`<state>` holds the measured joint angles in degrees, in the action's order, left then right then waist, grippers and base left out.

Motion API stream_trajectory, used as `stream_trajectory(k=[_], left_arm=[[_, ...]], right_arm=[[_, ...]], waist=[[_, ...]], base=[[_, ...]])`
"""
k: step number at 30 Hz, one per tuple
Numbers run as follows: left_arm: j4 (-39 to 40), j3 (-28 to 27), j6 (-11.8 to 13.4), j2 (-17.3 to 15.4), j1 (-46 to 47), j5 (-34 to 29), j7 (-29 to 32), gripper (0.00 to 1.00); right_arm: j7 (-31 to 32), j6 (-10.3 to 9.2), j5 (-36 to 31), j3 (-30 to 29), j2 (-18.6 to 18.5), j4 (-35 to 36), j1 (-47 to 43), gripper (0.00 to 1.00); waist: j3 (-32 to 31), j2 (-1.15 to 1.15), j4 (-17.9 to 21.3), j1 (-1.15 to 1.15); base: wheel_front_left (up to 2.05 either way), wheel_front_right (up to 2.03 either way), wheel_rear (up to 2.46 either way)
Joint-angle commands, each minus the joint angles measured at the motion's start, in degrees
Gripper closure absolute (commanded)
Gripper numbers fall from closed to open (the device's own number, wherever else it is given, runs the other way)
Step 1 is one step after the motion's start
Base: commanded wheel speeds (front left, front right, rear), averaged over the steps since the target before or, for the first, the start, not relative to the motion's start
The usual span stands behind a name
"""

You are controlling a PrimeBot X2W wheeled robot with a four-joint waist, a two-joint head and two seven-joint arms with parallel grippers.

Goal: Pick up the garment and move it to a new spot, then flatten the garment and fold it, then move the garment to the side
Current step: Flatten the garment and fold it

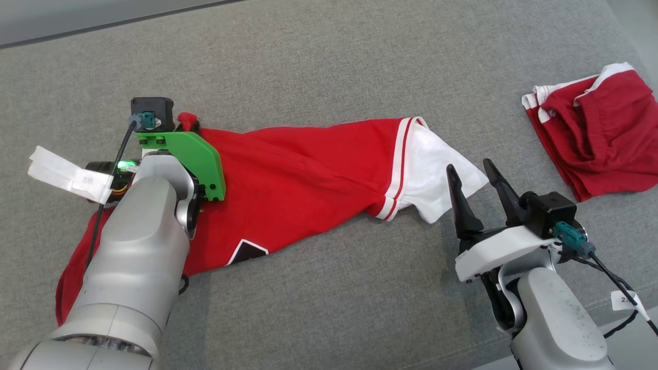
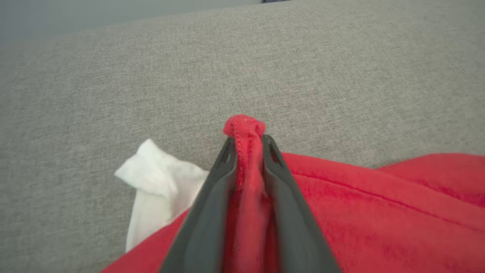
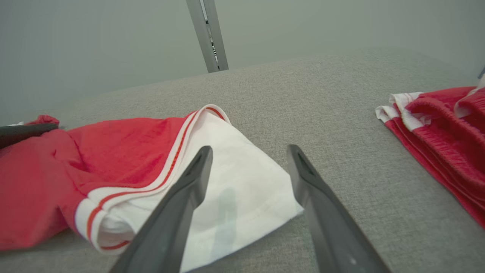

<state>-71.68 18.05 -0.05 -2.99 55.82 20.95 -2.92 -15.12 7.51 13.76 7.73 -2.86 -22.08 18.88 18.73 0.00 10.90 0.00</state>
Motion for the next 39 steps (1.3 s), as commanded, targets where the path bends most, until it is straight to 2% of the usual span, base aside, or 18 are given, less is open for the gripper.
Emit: stream_trajectory(k=[1,10,14,16,20,26,35,39], left_arm=[[-0.23,0.07,-0.19,-0.40,0.05,-0.25,-0.99,1.00],[1.57,1.31,1.70,-0.68,1.94,-1.52,-9.93,1.00],[5.51,1.97,3.09,-1.12,2.14,-2.69,-12.04,1.00],[10.59,1.33,4.09,-1.36,1.17,-3.25,-12.35,1.00],[23.74,-0.80,5.72,-2.73,-5.84,-5.15,-12.23,1.00],[37.83,-4.82,5.63,-3.14,-18.26,-6.70,-12.26,1.00],[46.97,-10.69,4.68,-0.88,-35.14,-7.10,-12.27,1.00],[48.10,-13.72,5.85,-0.31,-40.92,-6.38,-12.28,1.00]], right_arm=[[-0.01,-0.05,-0.24,-0.13,-0.09,0.00,0.38,0.00],[0.00,-0.05,-0.72,-0.53,-0.09,-0.65,-0.44,0.00],[0.00,-0.05,-1.19,-1.10,-0.09,-0.67,-1.10,0.00],[0.00,-0.05,-1.28,-1.32,-0.09,-0.86,-1.47,0.00],[0.00,-0.05,-1.34,-1.60,-0.09,-1.18,-2.33,0.00],[-0.01,-0.05,-1.59,-2.30,-0.11,-1.71,-3.93,0.00],[0.00,-0.04,-1.69,-2.36,-0.11,-2.44,-5.22,0.00],[-0.01,-0.04,-1.43,-1.72,-0.12,-3.03,-5.61,0.00]], waist=[[-0.18,0.00,-0.20,0.00],[-2.03,0.00,-1.32,0.00],[-3.66,0.00,-2.40,0.00],[-4.63,0.00,-3.04,0.00],[-6.44,0.00,-4.65,0.00],[-9.13,0.00,-7.78,0.00],[-11.40,0.00,-10.42,0.00],[-12.59,0.00,-10.23,0.00]], base=[[0.00,0.00,0.00],[0.00,0.00,0.00],[0.00,0.00,0.00],[0.00,0.00,0.00],[0.00,0.00,0.00],[0.00,0.00,0.00],[0.00,0.00,0.00],[0.00,0.00,0.00]])
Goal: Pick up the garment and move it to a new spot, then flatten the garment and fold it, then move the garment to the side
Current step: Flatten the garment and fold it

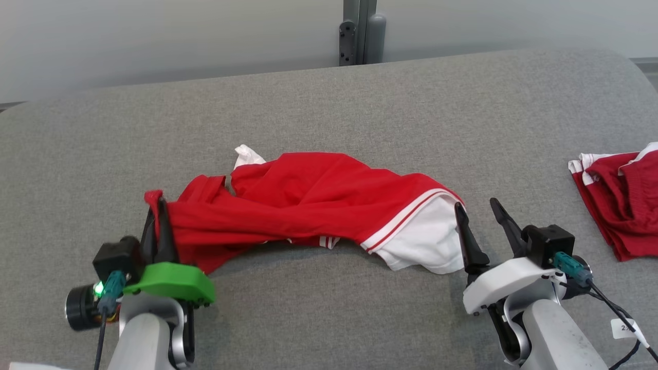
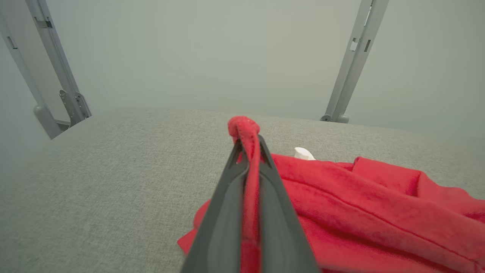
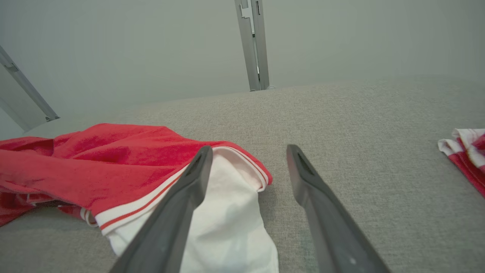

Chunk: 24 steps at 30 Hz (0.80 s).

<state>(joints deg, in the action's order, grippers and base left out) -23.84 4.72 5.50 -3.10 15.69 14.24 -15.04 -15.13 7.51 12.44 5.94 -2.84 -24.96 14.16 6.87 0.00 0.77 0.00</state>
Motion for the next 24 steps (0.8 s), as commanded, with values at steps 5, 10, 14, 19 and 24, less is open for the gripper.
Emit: stream_trajectory(k=[5,10,14,19,24], left_arm=[[-0.43,-3.12,0.06,0.11,-5.89,0.93,-0.16,0.61],[-0.75,-4.88,1.77,0.06,-9.31,2.76,-0.16,0.00],[0.33,-7.17,2.91,0.08,-11.21,1.12,-0.16,0.00],[0.65,-8.79,2.89,0.09,-13.26,0.64,-0.17,0.00],[-0.20,-8.42,1.82,0.09,-13.69,0.87,-0.17,0.00]], right_arm=[[0.00,-0.05,0.14,0.78,-0.15,-0.56,-1.49,0.00],[0.00,-0.05,-0.26,0.73,-0.13,-0.47,-2.57,0.00],[0.00,-0.04,-0.18,0.55,-0.13,-0.48,-3.11,0.00],[0.01,-0.05,0.15,0.43,-0.13,-0.66,-3.27,0.00],[0.01,-0.04,0.14,0.44,-0.13,-0.54,-3.25,0.00]], waist=[[-2.07,0.00,0.70,0.00],[-2.60,0.00,1.32,0.00],[-2.63,0.00,1.66,0.00],[-2.89,0.00,2.12,0.00],[-2.82,0.00,2.46,0.00]], base=[[0.00,0.00,0.00],[0.00,0.00,0.00],[0.00,0.00,0.00],[0.00,0.00,0.00],[0.00,0.00,0.00]])
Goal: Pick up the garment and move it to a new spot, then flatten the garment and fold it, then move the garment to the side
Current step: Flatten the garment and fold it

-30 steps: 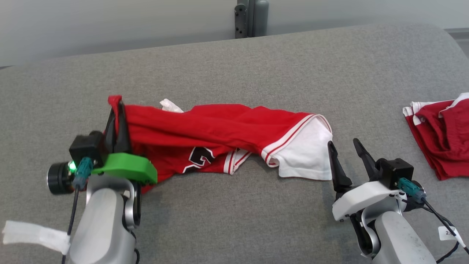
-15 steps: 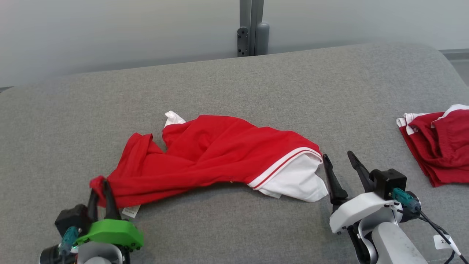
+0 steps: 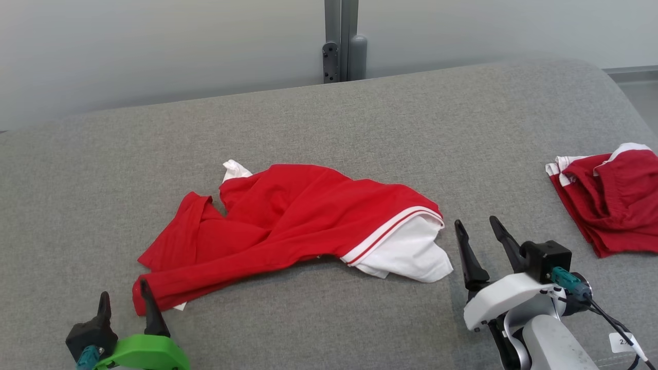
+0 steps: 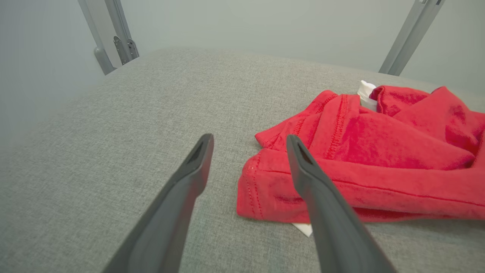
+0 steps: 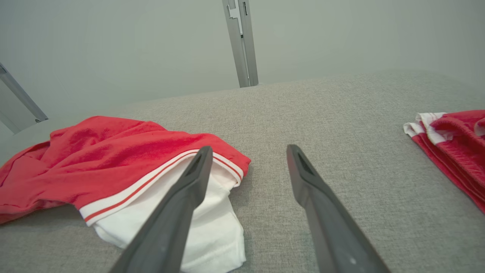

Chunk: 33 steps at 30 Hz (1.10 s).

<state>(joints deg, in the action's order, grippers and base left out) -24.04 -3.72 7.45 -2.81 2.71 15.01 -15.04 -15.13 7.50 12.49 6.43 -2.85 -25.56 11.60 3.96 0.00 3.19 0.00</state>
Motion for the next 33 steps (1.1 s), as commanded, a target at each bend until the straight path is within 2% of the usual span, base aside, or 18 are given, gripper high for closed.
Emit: stream_trajectory(k=[1,12,24,31,32,33], left_arm=[[-0.33,0.43,-0.61,-0.20,-0.58,0.32,-0.17,0.00],[-5.65,0.32,-2.56,-0.22,2.53,2.76,-0.17,0.00],[-8.35,-1.15,-8.83,-0.21,5.13,6.86,-0.17,0.00],[-9.35,-1.26,-10.36,-0.21,5.78,8.74,-0.17,0.00],[-9.56,-1.06,-10.57,-0.21,5.86,8.57,-0.17,0.35],[-9.72,-1.04,-10.73,-0.21,5.94,8.86,-0.17,0.56]], right_arm=[[0.01,-0.04,0.03,-0.12,-0.12,0.16,-0.68,0.00],[0.01,-0.03,-0.57,0.14,-0.12,0.45,0.10,0.00],[0.01,-0.04,-0.91,0.42,-0.13,0.32,0.31,0.00],[0.00,-0.03,-0.85,0.50,-0.12,0.45,0.69,0.00],[0.00,-0.04,-0.85,0.49,-0.12,0.44,0.79,0.00],[0.01,-0.04,-0.87,0.47,-0.12,0.44,0.86,0.00]], waist=[[0.22,0.00,0.07,0.00],[1.83,0.00,0.30,0.00],[3.02,0.00,1.03,0.00],[3.67,0.00,1.16,0.00],[3.82,0.00,1.16,0.00],[3.93,0.00,1.16,0.00]], base=[[0.00,0.00,0.00],[0.00,0.00,0.00],[0.00,0.00,0.00],[0.00,0.00,0.00],[0.00,0.00,0.00],[0.00,0.00,0.00]])
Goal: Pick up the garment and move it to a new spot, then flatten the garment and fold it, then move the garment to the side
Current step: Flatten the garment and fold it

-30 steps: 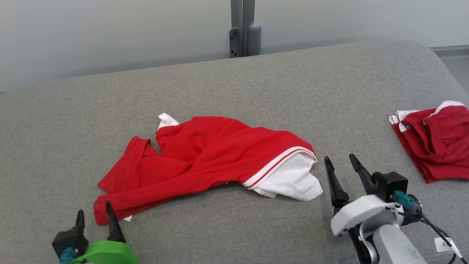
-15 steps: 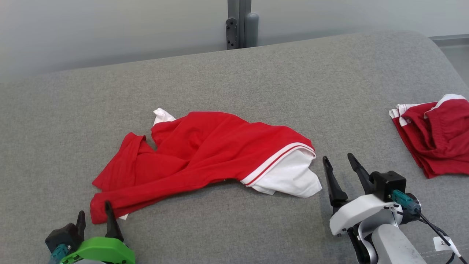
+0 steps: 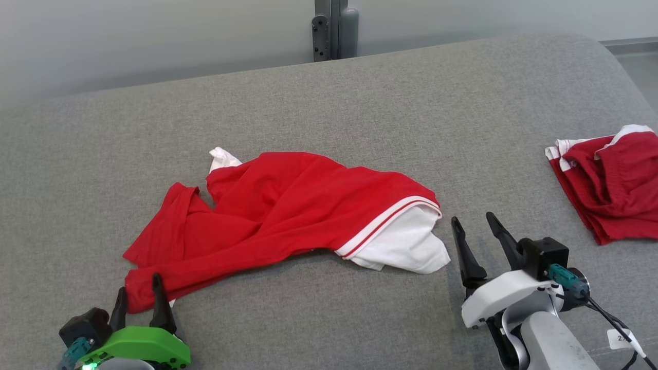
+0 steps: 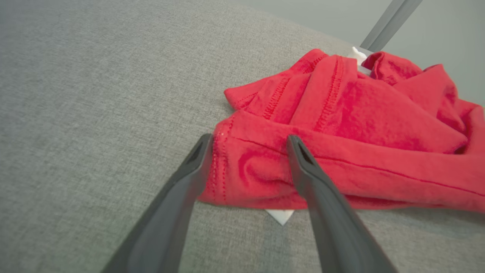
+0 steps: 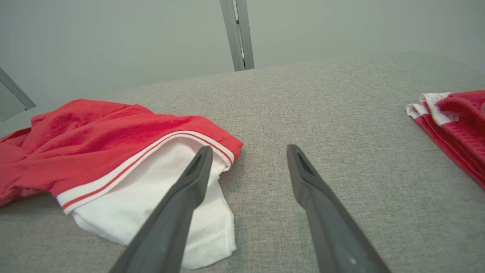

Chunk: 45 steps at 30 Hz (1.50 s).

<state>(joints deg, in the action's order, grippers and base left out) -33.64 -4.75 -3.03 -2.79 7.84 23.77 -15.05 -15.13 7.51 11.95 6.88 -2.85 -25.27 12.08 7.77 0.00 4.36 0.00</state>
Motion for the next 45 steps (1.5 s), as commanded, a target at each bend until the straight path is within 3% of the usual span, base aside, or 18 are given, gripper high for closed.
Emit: stream_trajectory(k=[1,2,3,12,22,37,38,40,41,42,45], left_arm=[[-0.25,-0.06,-0.43,-0.24,0.95,0.27,-0.16,0.73],[-0.25,-0.02,-0.57,-0.24,1.11,0.24,-0.16,0.99],[-0.20,0.00,-0.58,-0.23,1.27,0.20,-0.16,1.00],[2.78,-0.92,-0.17,-0.23,0.81,-0.98,-0.15,1.00],[4.56,0.25,0.29,-0.23,-0.03,-0.95,-0.15,1.00],[5.52,1.52,0.66,-0.23,0.92,-1.45,-0.16,1.00],[5.47,1.66,0.65,-0.23,1.14,-1.55,-0.16,1.00],[5.45,1.89,0.70,-0.23,1.51,-1.65,-0.16,1.00],[5.47,1.94,0.71,-0.23,1.59,-1.64,-0.16,1.00],[5.49,1.94,0.70,-0.23,1.61,-1.67,-0.16,1.00],[5.52,1.75,0.88,-0.23,1.64,-2.13,-0.15,1.00]], right_arm=[[0.01,-0.05,-0.33,0.01,-0.12,0.11,0.51,0.00],[0.01,-0.04,-0.36,-0.02,-0.12,0.08,0.64,0.00],[0.01,-0.04,-0.38,-0.04,-0.12,0.01,0.74,0.00],[0.00,-0.05,-0.58,0.51,-0.12,-1.24,-0.03,0.00],[0.00,-0.05,-0.30,6.44,-0.15,-4.55,-2.04,0.00],[0.01,-0.05,-0.17,4.53,-0.13,-9.26,0.62,0.00],[0.01,-0.05,0.00,4.79,-0.11,-10.11,0.94,0.04],[0.03,-0.05,0.20,5.25,-0.12,-11.22,1.39,0.51],[0.06,-0.05,0.21,5.26,-0.12,-11.60,1.48,0.66],[0.08,-0.05,0.38,5.32,-0.12,-11.84,1.64,0.98],[0.08,-0.06,0.94,5.36,-0.15,-11.63,1.97,1.00]], waist=[[0.26,0.00,0.00,0.00],[0.38,0.00,0.00,0.00],[0.53,0.00,-0.01,0.00],[0.92,0.00,-0.27,0.00],[1.11,0.00,-0.81,0.00],[2.79,0.00,-1.22,0.00],[2.90,0.00,-1.34,0.00],[3.11,0.00,-1.56,0.00],[3.17,0.00,-1.65,0.00],[3.24,0.00,-1.75,0.00],[3.33,0.00,-1.89,0.00]], base=[[0.00,0.00,0.00],[0.00,0.00,0.00],[0.00,0.00,0.00],[0.00,0.00,0.00],[0.00,0.00,0.00],[0.00,0.00,0.00],[0.00,0.00,0.00],[0.00,0.00,0.00],[0.00,0.00,0.00],[0.00,0.00,0.00],[0.00,0.00,0.00]])
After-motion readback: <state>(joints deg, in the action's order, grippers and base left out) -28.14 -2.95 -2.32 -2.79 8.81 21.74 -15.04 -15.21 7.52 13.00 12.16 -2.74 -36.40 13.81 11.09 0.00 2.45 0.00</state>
